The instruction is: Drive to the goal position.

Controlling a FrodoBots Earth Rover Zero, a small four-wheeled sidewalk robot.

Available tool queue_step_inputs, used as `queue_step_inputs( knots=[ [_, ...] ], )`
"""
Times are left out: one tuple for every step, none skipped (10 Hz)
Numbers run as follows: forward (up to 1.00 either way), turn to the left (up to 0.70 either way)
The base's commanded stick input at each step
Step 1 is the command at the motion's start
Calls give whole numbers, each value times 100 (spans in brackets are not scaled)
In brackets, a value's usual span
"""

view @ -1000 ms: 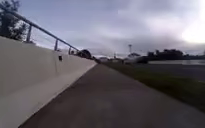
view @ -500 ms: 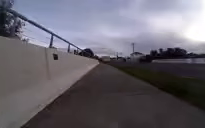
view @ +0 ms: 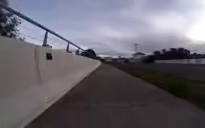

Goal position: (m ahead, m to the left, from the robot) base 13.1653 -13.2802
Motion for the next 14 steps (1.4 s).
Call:
queue_step_inputs(
  knots=[
    [85,-34],
    [85,-34],
    [85,-34],
    [85,-34],
    [85,-34],
    [85,-34],
    [85,-34],
    [85,-34],
    [85,-34],
    [85,-34],
    [85,-34],
    [85,-34],
    [85,0],
    [85,0]
  ],
)
